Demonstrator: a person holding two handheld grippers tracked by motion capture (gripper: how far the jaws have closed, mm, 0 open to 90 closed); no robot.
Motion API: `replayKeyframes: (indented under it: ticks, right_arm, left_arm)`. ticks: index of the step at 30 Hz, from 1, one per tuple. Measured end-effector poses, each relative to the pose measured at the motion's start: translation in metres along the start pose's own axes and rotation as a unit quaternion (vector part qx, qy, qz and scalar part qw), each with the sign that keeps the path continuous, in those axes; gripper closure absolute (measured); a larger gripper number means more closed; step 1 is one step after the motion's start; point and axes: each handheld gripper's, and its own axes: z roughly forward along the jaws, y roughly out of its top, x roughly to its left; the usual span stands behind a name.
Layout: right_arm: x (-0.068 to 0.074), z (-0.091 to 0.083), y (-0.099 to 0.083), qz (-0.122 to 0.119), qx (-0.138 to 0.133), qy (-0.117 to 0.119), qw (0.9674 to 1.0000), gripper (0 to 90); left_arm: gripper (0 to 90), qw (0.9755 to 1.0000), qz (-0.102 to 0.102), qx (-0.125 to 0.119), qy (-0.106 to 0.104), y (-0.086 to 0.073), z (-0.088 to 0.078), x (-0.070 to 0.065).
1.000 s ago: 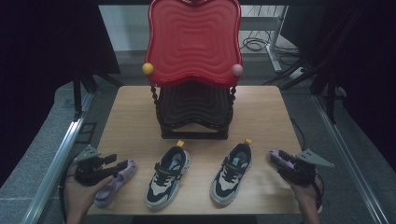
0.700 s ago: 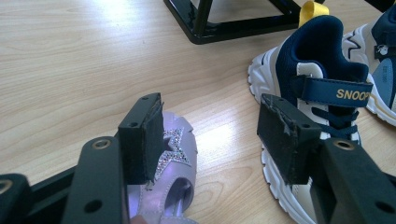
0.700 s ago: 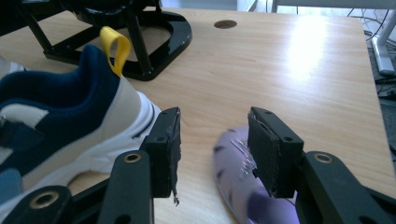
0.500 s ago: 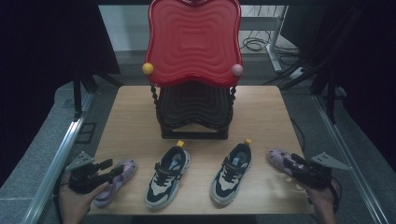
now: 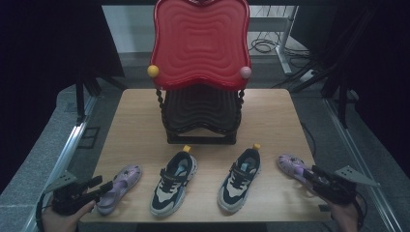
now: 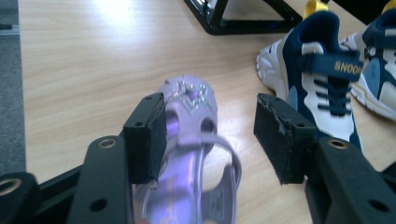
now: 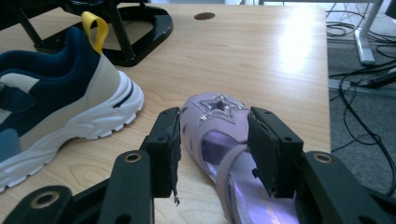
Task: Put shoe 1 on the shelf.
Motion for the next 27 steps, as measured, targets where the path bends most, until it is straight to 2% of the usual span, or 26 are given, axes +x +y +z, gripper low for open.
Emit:
replayKeyframes:
  ticks: [3, 6, 12, 22, 27]
  right_arm:
    - [-0.002, 0.000, -0.002, 0.006, 0.002, -0.005, 1.0000, 55.0]
    - [0.000, 0.001, -0.003, 0.005, 0.004, -0.008, 0.9999, 54.9]
    - [0.002, 0.003, -0.006, 0.007, 0.008, -0.011, 0.9999, 54.9]
    - [0.000, 0.003, -0.009, 0.012, 0.009, -0.020, 0.9997, 54.9]
    - [-0.001, 0.002, -0.010, 0.016, 0.009, -0.025, 0.9995, 54.9]
  left_arm:
    - [45.9, 1.0000, 0.000, 0.007, 0.001, -0.009, -0.001, 0.003]
    - [47.3, 1.0000, 0.003, 0.003, 0.007, -0.016, -0.003, 0.003]
    - [48.8, 0.9997, 0.016, 0.016, -0.003, -0.025, -0.004, -0.001]
    - [54.0, 0.9962, 0.046, 0.074, -0.001, -0.027, 0.024, -0.007]
    - [60.9, 0.9960, 0.047, 0.075, -0.009, -0.025, 0.026, -0.004]
